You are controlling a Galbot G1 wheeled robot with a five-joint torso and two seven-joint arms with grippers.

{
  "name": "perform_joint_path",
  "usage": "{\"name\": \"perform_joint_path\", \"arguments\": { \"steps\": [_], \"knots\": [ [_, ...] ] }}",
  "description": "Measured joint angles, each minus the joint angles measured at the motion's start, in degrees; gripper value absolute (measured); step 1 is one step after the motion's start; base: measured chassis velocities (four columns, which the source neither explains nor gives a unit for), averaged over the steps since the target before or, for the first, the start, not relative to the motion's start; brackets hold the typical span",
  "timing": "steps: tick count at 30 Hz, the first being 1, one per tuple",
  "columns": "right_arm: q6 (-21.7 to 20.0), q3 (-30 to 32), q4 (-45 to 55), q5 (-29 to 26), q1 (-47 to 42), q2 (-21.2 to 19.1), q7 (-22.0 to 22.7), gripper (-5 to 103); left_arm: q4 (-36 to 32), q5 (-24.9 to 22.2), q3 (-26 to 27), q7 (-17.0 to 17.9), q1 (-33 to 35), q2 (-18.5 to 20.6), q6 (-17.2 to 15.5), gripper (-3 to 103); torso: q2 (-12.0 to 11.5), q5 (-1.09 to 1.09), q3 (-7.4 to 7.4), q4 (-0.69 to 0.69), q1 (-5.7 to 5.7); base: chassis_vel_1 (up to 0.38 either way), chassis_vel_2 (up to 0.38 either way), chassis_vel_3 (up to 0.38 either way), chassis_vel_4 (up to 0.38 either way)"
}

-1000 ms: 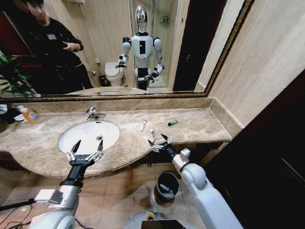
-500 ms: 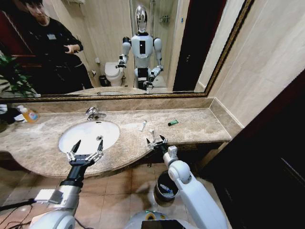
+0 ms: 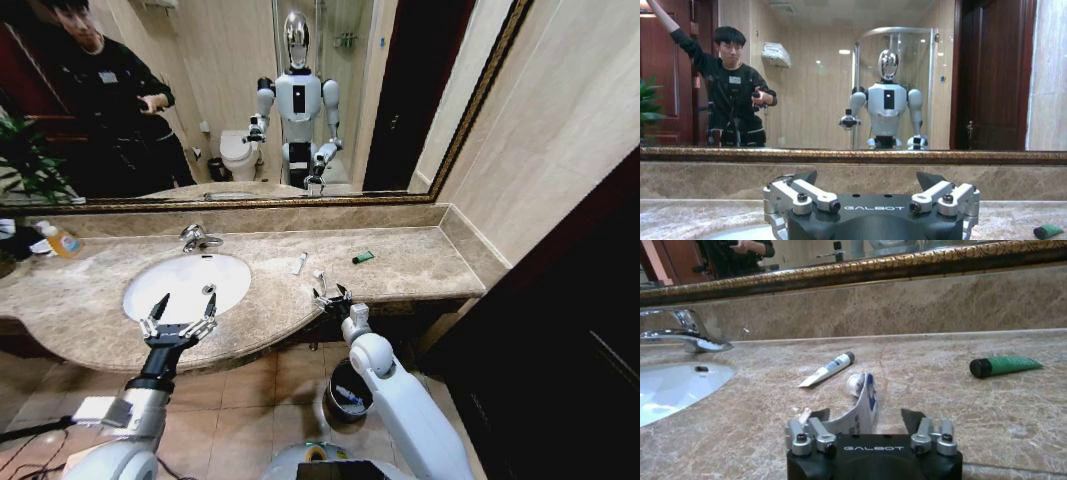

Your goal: Pick up the trash from the sink and place it in the trash bin.

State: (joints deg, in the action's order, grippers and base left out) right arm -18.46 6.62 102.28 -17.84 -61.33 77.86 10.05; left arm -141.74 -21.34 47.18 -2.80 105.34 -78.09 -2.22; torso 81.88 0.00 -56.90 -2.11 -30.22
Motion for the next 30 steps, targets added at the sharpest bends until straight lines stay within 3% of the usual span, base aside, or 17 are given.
{"name": "perform_joint_path", "arguments": {
  "steps": [2,3,4,5,7,8,10,11,13,14,16,17,18,19,30],
  "knots": [
    [-0.06,0.03,0.00,0.00,-0.02,0.00,-0.01,76,0.00,0.00,0.00,0.00,0.00,0.00,0.00,100,0.00,0.00,0.00,0.00,0.00,0.000,0.000,0.000,0.000],
    [-0.20,0.12,0.01,0.00,-0.14,0.02,-0.01,65,0.00,0.00,0.00,0.00,0.00,0.00,0.00,100,0.00,0.00,0.00,0.00,0.00,0.000,0.000,0.000,0.000],
    [-0.25,0.17,0.05,0.00,-0.35,0.09,-0.01,65,0.00,0.00,0.00,0.00,0.00,0.00,0.00,100,0.00,0.00,0.00,0.00,0.00,0.000,0.000,0.000,0.000],
    [-0.25,0.22,0.08,0.03,-0.50,0.15,-0.02,54,0.00,0.00,0.00,0.00,0.00,0.00,0.00,100,0.00,0.00,0.00,0.00,0.00,0.000,0.000,0.000,0.000],
    [-0.25,0.30,0.10,0.10,-0.70,0.21,-0.03,54,0.00,0.00,0.00,0.00,0.00,0.00,0.00,100,0.00,0.00,0.00,0.00,0.00,0.000,0.000,0.000,0.000],
    [-0.17,0.48,0.17,0.26,-1.01,0.32,-0.05,43,0.00,0.00,0.00,0.00,0.00,0.00,0.00,100,0.00,0.00,0.00,0.00,0.00,0.000,0.000,0.000,0.000],
    [-0.11,0.62,0.27,0.36,-1.21,0.40,-0.08,43,0.00,0.00,0.00,0.00,0.00,0.00,0.00,100,0.00,0.01,0.00,0.00,0.00,0.000,0.000,0.000,0.000],
    [0.03,0.78,0.42,0.50,-1.42,0.45,-0.14,32,0.00,0.00,0.00,0.00,0.00,0.00,0.00,100,0.00,0.00,0.00,0.00,0.00,0.000,0.000,0.000,0.000],
    [0.25,0.95,0.61,0.67,-1.72,0.45,-0.27,32,0.00,0.00,0.00,0.00,0.00,0.00,0.00,100,0.00,0.00,0.00,0.00,0.00,0.000,0.000,0.000,0.000],
    [0.46,1.05,0.80,0.79,-1.95,0.39,-0.40,21,0.00,0.00,0.00,0.00,0.00,0.00,0.00,100,0.00,0.00,0.00,0.00,0.00,0.000,0.000,0.000,0.000],
    [0.57,1.09,0.94,0.85,-2.10,0.35,-0.50,21,0.00,0.00,0.00,0.00,0.00,0.00,0.00,100,0.00,0.00,0.00,0.00,0.00,0.000,0.000,0.000,0.000],
    [0.62,1.13,1.05,0.90,-2.20,0.32,-0.58,11,0.00,0.00,0.00,0.00,0.00,0.00,0.00,100,0.00,0.00,0.00,0.00,0.00,0.000,0.000,0.000,0.000],
    [0.67,1.20,1.17,0.94,-2.32,0.29,-0.70,11,0.00,0.00,0.00,0.00,0.00,0.00,0.00,100,0.00,0.00,0.00,0.00,0.00,0.000,0.000,0.000,0.000],
    [0.75,1.27,1.37,0.97,-2.48,0.27,-0.75,2,0.00,0.00,0.00,0.00,0.00,0.00,0.00,100,0.00,0.00,0.00,0.00,0.00,0.000,0.000,0.000,0.000],
    [1.46,1.68,3.65,1.14,-4.02,-0.02,-1.46,0,0.00,0.00,0.00,0.00,0.00,0.00,0.00,100,0.00,0.00,0.00,0.00,0.00,0.000,0.000,0.000,0.000]
  ]
}}
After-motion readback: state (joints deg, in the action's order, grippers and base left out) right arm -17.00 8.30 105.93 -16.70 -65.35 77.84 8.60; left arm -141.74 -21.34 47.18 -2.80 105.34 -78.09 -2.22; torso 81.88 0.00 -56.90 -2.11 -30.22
